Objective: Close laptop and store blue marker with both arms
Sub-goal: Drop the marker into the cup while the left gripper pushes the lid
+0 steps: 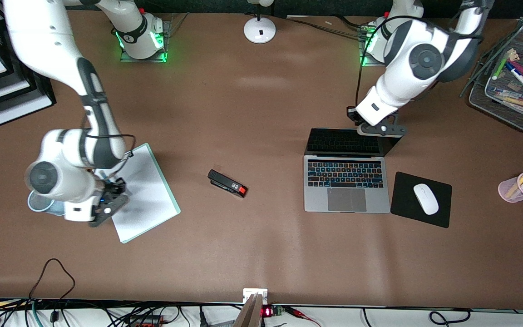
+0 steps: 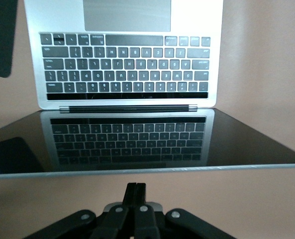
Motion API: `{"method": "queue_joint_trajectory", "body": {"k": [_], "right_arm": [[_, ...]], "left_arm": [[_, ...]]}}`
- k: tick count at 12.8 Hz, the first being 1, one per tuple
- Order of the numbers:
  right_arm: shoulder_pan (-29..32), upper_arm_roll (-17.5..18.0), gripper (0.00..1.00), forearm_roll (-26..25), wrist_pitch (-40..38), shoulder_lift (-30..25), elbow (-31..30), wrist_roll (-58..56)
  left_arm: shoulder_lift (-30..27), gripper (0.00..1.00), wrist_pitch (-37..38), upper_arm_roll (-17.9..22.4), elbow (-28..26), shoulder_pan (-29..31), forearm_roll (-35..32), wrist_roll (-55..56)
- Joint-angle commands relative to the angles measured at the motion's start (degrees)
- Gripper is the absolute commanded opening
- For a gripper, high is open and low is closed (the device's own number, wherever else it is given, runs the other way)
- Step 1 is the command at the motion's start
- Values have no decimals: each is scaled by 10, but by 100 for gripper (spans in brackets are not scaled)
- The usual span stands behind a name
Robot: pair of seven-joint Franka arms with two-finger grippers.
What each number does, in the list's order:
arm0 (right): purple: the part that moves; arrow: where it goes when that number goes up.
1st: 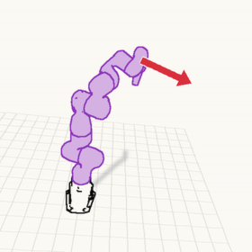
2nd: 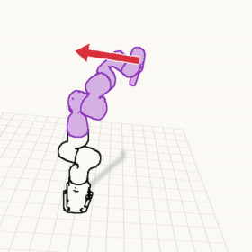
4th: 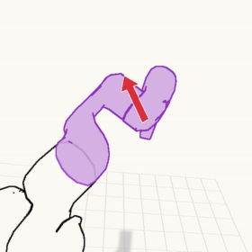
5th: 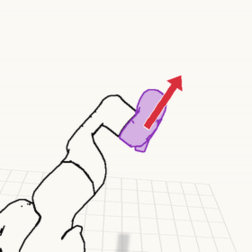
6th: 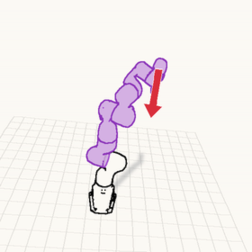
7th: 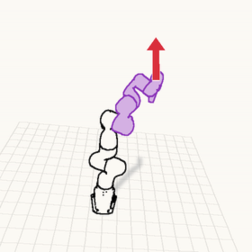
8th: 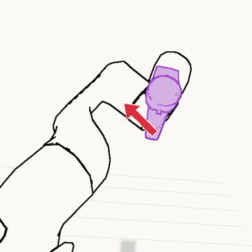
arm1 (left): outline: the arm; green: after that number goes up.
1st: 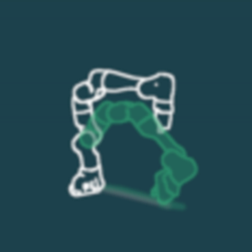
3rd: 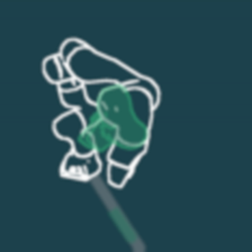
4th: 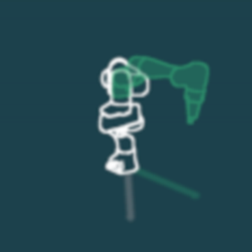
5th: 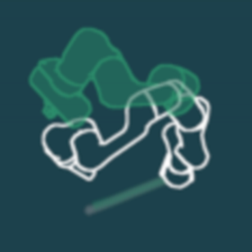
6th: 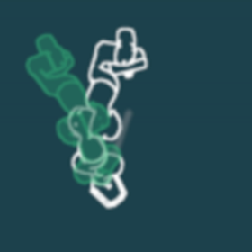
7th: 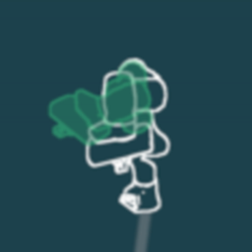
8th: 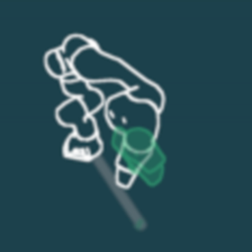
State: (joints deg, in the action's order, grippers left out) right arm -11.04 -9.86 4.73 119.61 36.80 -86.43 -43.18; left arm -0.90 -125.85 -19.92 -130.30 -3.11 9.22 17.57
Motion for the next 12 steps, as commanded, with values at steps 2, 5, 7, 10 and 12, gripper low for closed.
{"method": "queue_joint_trajectory", "body": {"k": [2, 5, 7, 10, 12], "right_arm": [[43, 6, 0, 14, -46, -61, 21, -109], [86, 4, 0, 121, -50, -91, 21, -278], [125, 5, 0, 191, -51, -92, 22, -409], [164, 5, 0, 288, -52, -91, 21, -575], [195, 5, 0, 362, -78, -84, 21, -663]], "left_arm": [[-6, 0, -54, -6, -40, 6, 5, 0], [16, 0, -109, -6, -39, 9, -4, -5], [28, 0, -148, -6, -37, 11, -32, -5], [59, 0, -213, -5, -34, 11, -40, -8], [95, 0, -270, -3, -31, 12, -40, -10]]}}
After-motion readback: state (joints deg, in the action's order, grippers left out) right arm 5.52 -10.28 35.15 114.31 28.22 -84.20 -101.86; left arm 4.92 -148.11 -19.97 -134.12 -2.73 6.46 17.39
